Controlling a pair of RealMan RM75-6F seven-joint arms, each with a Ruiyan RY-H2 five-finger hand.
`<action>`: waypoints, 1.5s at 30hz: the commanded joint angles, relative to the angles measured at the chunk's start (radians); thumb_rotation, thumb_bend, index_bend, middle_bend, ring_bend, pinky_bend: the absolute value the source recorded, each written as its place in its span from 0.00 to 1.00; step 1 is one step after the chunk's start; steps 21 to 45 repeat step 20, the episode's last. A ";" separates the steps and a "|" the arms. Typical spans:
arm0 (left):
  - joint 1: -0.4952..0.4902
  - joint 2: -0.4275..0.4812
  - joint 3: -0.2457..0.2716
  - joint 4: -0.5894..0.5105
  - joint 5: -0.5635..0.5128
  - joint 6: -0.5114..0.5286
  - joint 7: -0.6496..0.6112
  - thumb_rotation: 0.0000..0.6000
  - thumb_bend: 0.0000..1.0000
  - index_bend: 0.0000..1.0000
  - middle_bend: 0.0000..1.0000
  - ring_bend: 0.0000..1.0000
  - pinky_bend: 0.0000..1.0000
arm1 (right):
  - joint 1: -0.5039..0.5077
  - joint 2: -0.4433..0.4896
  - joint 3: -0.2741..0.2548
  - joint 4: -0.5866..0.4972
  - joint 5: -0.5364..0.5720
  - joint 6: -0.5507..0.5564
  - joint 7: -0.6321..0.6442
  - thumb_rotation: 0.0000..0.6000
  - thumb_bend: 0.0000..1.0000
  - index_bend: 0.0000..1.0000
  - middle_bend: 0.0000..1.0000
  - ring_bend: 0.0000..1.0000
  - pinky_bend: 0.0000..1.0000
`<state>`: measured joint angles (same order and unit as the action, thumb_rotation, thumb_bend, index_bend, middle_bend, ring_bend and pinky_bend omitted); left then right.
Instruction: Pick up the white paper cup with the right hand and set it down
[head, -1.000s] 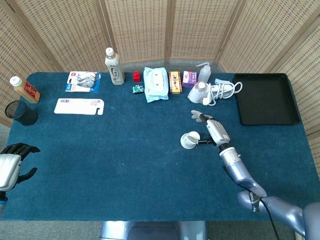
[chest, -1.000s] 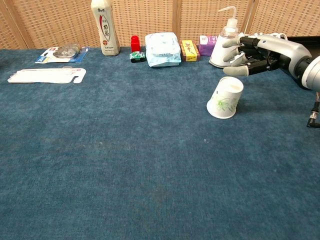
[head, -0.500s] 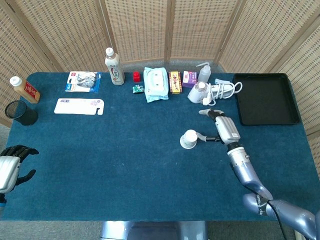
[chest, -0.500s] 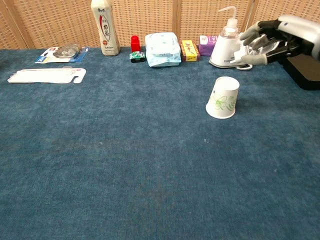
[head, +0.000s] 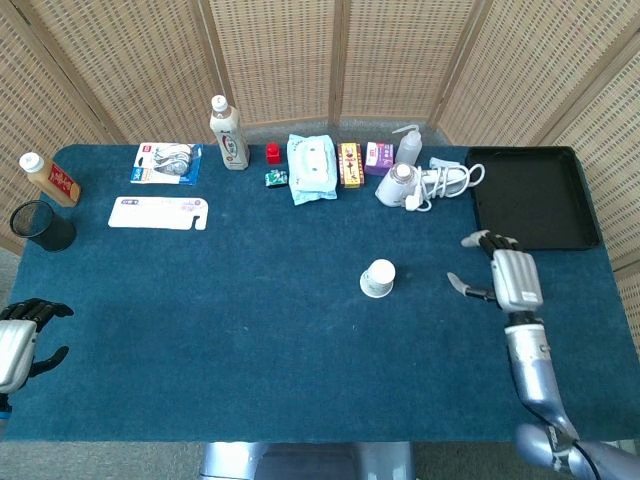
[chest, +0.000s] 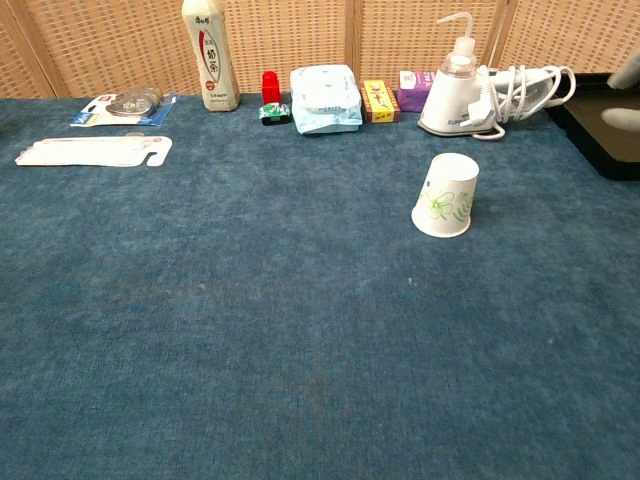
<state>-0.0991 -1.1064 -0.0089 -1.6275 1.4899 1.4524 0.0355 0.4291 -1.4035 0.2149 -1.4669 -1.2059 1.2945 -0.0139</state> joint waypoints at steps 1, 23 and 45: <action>0.010 -0.010 0.003 0.013 0.005 0.015 -0.008 1.00 0.20 0.37 0.41 0.27 0.26 | -0.066 0.045 -0.041 -0.066 -0.009 0.060 -0.043 0.64 0.29 0.37 0.33 0.33 0.26; 0.036 -0.060 0.005 0.052 0.029 0.055 -0.019 1.00 0.20 0.37 0.41 0.27 0.26 | -0.222 0.119 -0.106 -0.199 -0.032 0.160 -0.099 0.65 0.29 0.39 0.34 0.34 0.25; 0.036 -0.060 0.005 0.052 0.029 0.055 -0.019 1.00 0.20 0.37 0.41 0.27 0.26 | -0.222 0.119 -0.106 -0.199 -0.032 0.160 -0.099 0.65 0.29 0.39 0.34 0.34 0.25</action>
